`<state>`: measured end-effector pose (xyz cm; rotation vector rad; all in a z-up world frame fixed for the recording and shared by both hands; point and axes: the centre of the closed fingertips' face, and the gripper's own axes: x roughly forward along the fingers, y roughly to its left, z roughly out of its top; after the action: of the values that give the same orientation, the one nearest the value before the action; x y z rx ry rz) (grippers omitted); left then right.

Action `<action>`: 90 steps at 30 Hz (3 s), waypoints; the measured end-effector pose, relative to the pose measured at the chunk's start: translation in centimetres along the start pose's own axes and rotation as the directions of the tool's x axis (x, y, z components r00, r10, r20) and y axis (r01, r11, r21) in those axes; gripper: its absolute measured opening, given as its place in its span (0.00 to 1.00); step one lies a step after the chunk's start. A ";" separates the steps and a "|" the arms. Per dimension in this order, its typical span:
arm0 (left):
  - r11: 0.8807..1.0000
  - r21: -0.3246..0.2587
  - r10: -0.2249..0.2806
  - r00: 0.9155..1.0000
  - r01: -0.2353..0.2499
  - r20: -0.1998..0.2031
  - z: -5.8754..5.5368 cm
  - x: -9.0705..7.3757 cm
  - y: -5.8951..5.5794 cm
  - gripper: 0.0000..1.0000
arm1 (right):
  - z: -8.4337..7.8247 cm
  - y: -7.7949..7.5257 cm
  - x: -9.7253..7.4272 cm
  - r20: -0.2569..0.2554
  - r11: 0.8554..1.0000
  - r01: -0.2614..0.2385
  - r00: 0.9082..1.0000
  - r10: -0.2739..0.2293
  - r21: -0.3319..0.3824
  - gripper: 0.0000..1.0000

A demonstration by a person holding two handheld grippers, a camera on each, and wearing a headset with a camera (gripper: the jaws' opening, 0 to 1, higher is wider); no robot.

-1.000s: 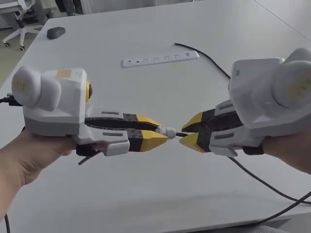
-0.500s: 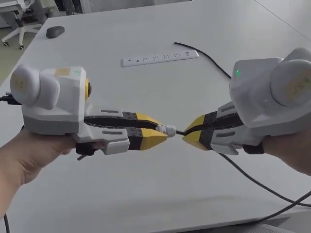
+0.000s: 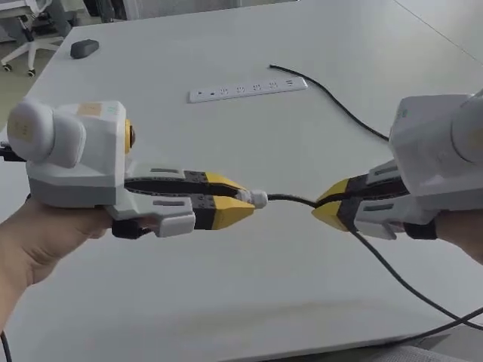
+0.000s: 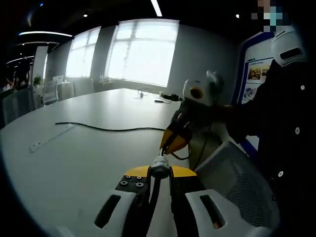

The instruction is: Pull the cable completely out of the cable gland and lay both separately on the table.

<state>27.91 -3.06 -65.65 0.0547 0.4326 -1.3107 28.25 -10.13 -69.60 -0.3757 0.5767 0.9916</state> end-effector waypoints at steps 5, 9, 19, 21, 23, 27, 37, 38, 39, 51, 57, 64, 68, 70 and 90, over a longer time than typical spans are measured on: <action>1.000 0.001 0.001 1.000 -0.001 -0.002 -0.1 0.0 0.0 0.15 | -1.0 -0.5 -0.5 -0.009 0.999 0.014 1.000 -0.014 0.032 0.00; 1.000 -0.004 0.003 1.000 -0.003 -0.001 -0.1 -0.1 0.0 0.15 | -1.9 -0.9 -0.7 -0.026 0.998 0.031 0.999 -0.029 0.051 0.00; 1.000 -0.001 0.001 1.000 -0.001 -0.003 -0.1 0.0 0.1 0.15 | -3.4 -1.9 -1.0 -0.057 0.993 0.058 0.997 -0.053 0.101 0.00; 1.000 -0.002 0.001 1.000 -0.001 -0.003 -0.1 0.0 0.1 0.15 | -3.6 -2.1 -0.9 -0.067 0.991 0.066 0.996 -0.058 0.116 0.00; 1.000 -0.002 0.002 1.000 -0.002 -0.004 -0.1 0.0 0.2 0.15 | -3.9 -2.2 -0.8 -0.081 0.990 0.067 0.995 -0.058 0.120 0.00; 1.000 0.000 0.007 1.000 -0.007 -0.003 0.0 0.0 0.4 0.15 | -4.0 -1.9 -0.4 -0.098 0.994 0.053 0.994 -0.043 0.095 0.00; 1.000 -0.001 0.014 1.000 -0.014 -0.009 -0.2 -0.2 0.9 0.15 | -1.0 -0.4 0.3 -0.026 0.999 -0.014 1.000 0.015 0.039 0.21; 1.000 -0.001 0.013 1.000 -0.013 -0.010 -0.3 -0.2 0.9 0.15 | -0.3 0.0 0.3 -0.001 0.999 -0.039 0.999 0.039 0.031 0.23; 1.000 -0.001 0.012 1.000 -0.013 -0.011 -0.3 -0.2 0.9 0.15 | 0.5 0.4 0.4 0.025 0.998 -0.055 0.998 0.054 0.018 0.24; 1.000 -0.001 0.010 1.000 -0.010 -0.014 -0.3 -0.3 1.0 0.15 | 5.2 3.5 2.5 0.076 0.980 -0.135 0.986 0.147 -0.143 0.14; 1.000 -0.002 0.011 1.000 -0.011 -0.016 -0.5 -0.6 0.9 0.15 | 5.2 4.4 3.4 0.049 0.971 -0.169 0.982 0.180 -0.170 0.06; 1.000 -0.001 0.010 1.000 -0.010 -0.014 -0.5 -0.7 0.8 0.15 | 5.3 4.1 3.4 0.051 0.973 -0.161 0.984 0.172 -0.166 0.00; 1.000 0.000 0.008 1.000 -0.008 -0.014 -0.5 -0.7 0.8 0.15 | 5.1 4.0 3.3 0.046 0.972 -0.157 0.985 0.167 -0.174 0.00; 1.000 0.001 0.009 1.000 -0.009 -0.013 -0.5 -0.7 0.8 0.15 | 5.0 4.0 3.2 0.041 0.973 -0.154 0.986 0.163 -0.173 0.00; 0.998 -0.008 0.058 0.998 -0.058 0.009 -0.3 -2.5 2.1 0.15 | 2.0 1.0 1.4 -0.001 0.991 -0.082 0.997 0.082 -0.105 0.00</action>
<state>29.31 -0.10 -65.45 0.0543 0.4259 -1.2513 28.54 -7.60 -68.88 -0.4463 0.5414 1.1044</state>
